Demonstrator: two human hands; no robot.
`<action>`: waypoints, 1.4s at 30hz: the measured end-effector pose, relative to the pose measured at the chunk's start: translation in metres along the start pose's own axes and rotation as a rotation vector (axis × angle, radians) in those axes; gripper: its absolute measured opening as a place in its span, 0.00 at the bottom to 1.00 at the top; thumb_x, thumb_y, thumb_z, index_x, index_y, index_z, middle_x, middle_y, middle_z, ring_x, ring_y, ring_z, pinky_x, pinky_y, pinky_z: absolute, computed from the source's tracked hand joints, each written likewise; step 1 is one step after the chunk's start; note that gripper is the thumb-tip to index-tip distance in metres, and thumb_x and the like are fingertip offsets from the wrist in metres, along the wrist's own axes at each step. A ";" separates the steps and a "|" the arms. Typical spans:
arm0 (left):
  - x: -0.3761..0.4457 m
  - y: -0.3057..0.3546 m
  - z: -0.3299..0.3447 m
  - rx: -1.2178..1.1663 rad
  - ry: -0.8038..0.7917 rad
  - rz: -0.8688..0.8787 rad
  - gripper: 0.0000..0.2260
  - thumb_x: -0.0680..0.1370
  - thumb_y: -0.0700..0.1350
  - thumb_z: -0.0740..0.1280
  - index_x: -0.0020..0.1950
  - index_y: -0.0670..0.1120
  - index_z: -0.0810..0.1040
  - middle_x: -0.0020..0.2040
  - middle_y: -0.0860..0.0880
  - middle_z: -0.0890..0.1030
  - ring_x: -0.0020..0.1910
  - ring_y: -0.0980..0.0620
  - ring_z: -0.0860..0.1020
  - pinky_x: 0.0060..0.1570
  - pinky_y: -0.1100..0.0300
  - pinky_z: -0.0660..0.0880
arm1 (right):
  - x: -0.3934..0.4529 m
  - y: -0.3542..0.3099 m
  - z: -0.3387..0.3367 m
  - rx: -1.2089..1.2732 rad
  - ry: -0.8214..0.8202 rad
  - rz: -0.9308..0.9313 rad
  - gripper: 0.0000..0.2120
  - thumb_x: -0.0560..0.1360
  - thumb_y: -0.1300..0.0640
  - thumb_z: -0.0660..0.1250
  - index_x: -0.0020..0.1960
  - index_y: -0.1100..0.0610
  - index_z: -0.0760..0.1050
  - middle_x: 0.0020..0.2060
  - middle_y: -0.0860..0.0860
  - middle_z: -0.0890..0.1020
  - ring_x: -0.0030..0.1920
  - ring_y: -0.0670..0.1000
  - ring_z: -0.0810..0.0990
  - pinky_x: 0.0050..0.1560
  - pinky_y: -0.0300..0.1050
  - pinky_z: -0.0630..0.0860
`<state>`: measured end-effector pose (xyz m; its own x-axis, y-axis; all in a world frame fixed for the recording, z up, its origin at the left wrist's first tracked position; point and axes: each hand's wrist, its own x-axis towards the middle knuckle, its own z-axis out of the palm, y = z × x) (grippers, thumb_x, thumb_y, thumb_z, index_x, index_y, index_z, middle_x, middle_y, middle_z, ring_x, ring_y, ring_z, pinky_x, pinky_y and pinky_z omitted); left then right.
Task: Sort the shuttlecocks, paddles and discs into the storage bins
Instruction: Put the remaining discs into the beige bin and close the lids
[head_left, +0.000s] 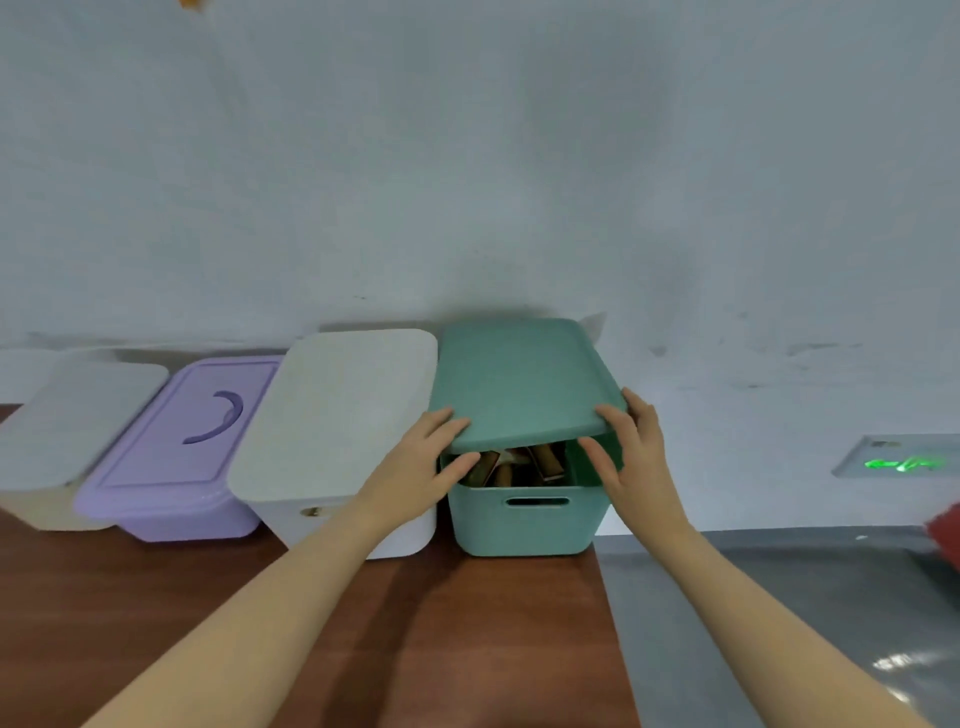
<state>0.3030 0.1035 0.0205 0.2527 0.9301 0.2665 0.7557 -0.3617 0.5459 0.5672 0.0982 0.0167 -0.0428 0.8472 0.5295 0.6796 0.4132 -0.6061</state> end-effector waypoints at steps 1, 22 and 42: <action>-0.004 -0.002 0.005 -0.002 -0.024 -0.020 0.24 0.77 0.52 0.65 0.71 0.46 0.68 0.73 0.46 0.64 0.72 0.51 0.62 0.70 0.64 0.55 | -0.008 0.004 -0.001 -0.008 -0.029 0.010 0.16 0.75 0.53 0.65 0.60 0.53 0.67 0.65 0.59 0.65 0.65 0.56 0.64 0.65 0.53 0.67; -0.018 -0.005 0.032 0.120 -0.064 -0.035 0.31 0.74 0.63 0.58 0.69 0.44 0.70 0.72 0.47 0.65 0.74 0.38 0.55 0.71 0.56 0.48 | -0.045 0.021 0.003 0.032 -0.071 0.131 0.10 0.74 0.63 0.69 0.54 0.63 0.76 0.67 0.61 0.68 0.69 0.52 0.54 0.72 0.63 0.55; -0.016 0.003 0.029 -0.163 0.168 -0.042 0.16 0.72 0.44 0.72 0.60 0.44 0.79 0.63 0.50 0.77 0.73 0.46 0.60 0.70 0.65 0.51 | -0.031 0.021 -0.004 -0.097 -0.026 -0.058 0.07 0.72 0.66 0.70 0.49 0.65 0.75 0.51 0.57 0.77 0.56 0.48 0.71 0.72 0.57 0.49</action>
<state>0.3186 0.0897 -0.0055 0.1087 0.9257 0.3622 0.6527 -0.3413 0.6764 0.5860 0.0790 -0.0101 -0.1025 0.8317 0.5457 0.7428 0.4289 -0.5141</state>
